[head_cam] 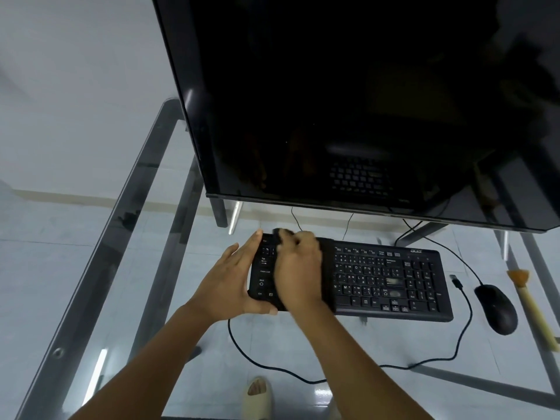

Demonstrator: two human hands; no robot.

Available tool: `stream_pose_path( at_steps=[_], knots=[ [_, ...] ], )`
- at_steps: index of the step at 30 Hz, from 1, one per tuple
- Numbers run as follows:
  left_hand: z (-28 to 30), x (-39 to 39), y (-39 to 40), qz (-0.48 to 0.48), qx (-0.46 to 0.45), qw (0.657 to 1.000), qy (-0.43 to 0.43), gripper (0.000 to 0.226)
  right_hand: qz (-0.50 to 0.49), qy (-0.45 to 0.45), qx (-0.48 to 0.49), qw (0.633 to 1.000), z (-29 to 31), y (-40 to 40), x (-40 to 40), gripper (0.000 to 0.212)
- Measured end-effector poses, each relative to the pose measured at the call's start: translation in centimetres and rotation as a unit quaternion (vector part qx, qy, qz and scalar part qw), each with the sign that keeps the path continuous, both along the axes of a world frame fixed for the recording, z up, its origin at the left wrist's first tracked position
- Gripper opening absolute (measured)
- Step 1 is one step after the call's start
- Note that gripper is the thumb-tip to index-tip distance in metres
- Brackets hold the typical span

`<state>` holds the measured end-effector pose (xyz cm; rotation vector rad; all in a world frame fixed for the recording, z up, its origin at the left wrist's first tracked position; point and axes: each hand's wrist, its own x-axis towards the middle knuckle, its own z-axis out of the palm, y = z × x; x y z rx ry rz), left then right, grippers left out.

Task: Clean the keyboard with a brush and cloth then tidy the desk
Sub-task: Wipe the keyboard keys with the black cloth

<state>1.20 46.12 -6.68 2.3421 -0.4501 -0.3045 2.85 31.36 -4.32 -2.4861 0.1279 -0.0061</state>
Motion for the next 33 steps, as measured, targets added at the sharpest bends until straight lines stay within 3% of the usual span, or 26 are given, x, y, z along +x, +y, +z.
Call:
stream_pose_path(
  at_steps=[3, 4, 6, 8, 11, 13, 16, 18, 20, 23, 24, 27, 28, 31, 33],
  knots=[
    [0.1, 0.0, -0.1, -0.005, -0.005, 1.0, -0.009, 0.136, 0.11, -0.031, -0.055, 0.992, -0.4, 0.1, -0.6, 0.024],
    [0.1, 0.0, -0.1, -0.007, -0.007, 1.0, -0.006, 0.136, 0.102, -0.026, -0.056, 0.993, -0.5, -0.7, -0.1, 0.022],
    [-0.1, 0.0, 0.0, -0.011, -0.006, 1.0, -0.011, 0.136, -0.018, -0.019, -0.037, 0.999, -1.2, -3.0, 1.0, 0.023],
    [-0.3, -0.1, 0.1, -0.005, -0.007, 1.0, -0.019, 0.136, -0.037, -0.042, -0.074, 0.996, -1.4, -2.4, 0.6, 0.026],
    [-0.4, -0.1, 0.2, 0.0, -0.016, 0.999, -0.032, 0.133, 0.08, -0.023, -0.037, 0.996, -0.5, 1.2, -1.7, 0.019],
    [-0.4, -0.2, 0.1, -0.009, -0.014, 0.999, -0.035, 0.129, 0.148, -0.04, -0.061, 0.986, -0.4, -0.2, -2.6, 0.029],
    [-0.7, -0.5, 0.3, -0.039, 0.034, 0.997, -0.053, 0.113, 0.001, -0.041, -0.039, 0.998, -1.3, -5.7, -1.8, 0.035],
    [-1.3, -1.0, 0.5, -0.027, 0.058, 0.994, -0.088, 0.085, -0.089, -0.016, -0.038, 0.995, -1.3, -6.7, -1.9, 0.034],
    [-1.8, -1.5, 0.4, 0.004, 0.067, 0.992, -0.11, 0.063, -0.05, 0.006, -0.046, 0.998, -0.9, -4.2, -2.5, 0.033],
    [-2.2, -1.8, -0.1, 0.018, 0.095, 0.987, -0.128, 0.055, 0.116, -0.014, -0.074, 0.99, -0.6, -1.6, -4.2, 0.03],
    [-2.3, -1.8, -0.2, 0.016, 0.102, 0.986, -0.131, 0.054, 0.114, -0.015, -0.071, 0.991, -0.4, -2.4, -3.6, 0.028],
    [-2.3, -1.7, -0.1, 0.017, 0.117, 0.984, -0.133, 0.054, -0.057, -0.027, -0.072, 0.995, -1.0, -5.3, -1.5, 0.032],
    [-2.3, -1.8, -0.1, 0.019, 0.123, 0.983, -0.135, 0.054, -0.067, -0.032, -0.087, 0.993, -0.9, -5.1, -1.5, 0.035],
    [-2.4, -1.9, 0.0, 0.021, 0.132, 0.982, -0.135, 0.053, 0.055, -0.002, -0.07, 0.996, -0.3, -1.2, -3.2, 0.037],
    [-2.3, -1.9, 0.1, 0.015, 0.135, 0.981, -0.136, 0.053, 0.147, -0.026, -0.1, 0.984, -0.2, -1.2, -3.7, 0.023]
  ],
)
